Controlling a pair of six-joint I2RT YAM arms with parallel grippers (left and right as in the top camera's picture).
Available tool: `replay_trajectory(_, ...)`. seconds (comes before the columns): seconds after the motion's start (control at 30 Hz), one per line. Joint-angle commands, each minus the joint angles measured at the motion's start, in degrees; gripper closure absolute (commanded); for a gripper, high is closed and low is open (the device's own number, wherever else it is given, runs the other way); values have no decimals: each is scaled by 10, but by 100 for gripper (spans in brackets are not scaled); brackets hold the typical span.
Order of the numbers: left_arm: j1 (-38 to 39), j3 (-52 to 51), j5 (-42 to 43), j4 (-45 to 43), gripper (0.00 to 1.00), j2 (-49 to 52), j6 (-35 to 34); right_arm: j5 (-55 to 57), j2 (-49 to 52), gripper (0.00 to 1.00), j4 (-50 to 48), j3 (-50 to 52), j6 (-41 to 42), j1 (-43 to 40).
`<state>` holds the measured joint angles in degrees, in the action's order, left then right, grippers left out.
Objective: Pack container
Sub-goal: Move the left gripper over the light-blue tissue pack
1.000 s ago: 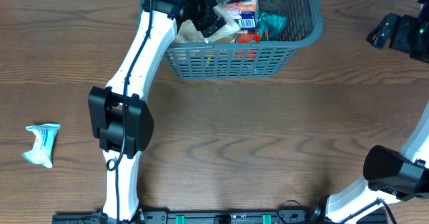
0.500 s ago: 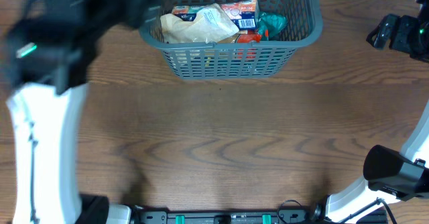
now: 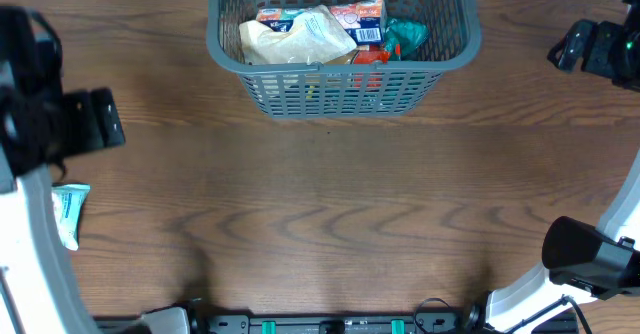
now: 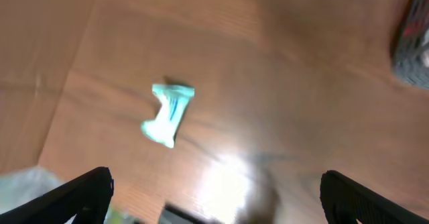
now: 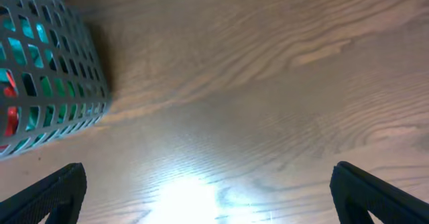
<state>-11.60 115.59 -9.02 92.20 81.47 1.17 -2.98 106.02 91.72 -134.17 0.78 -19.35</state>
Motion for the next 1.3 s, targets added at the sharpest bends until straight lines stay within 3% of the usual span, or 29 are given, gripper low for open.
replay_trajectory(0.0, -16, -72, -7, 22, 2, -88, -22, 2, 5, 1, -6, 1, -9, 7)
replay_trajectory(0.1, -40, -153, -7, 3, 2, -161, -8, 2, 5, 1, -9, 1, -8, 7)
replay_trajectory(0.27, -73, -312, -7, -69, 2, -261, 80, 2, 5, 1, -9, 1, -6, 7)
replay_trajectory(0.5, -84, -492, 1, -179, 2, -253, 160, 2, 5, 1, -9, 1, -6, 7)
replay_trajectory(0.67, -113, -506, 68, -237, 2, -180, 234, 2, 5, 1, -9, 1, -7, 7)
replay_trajectory(1.27, -278, -506, 71, -371, 2, -1, 368, 2, 5, 1, -16, 1, -6, 6)
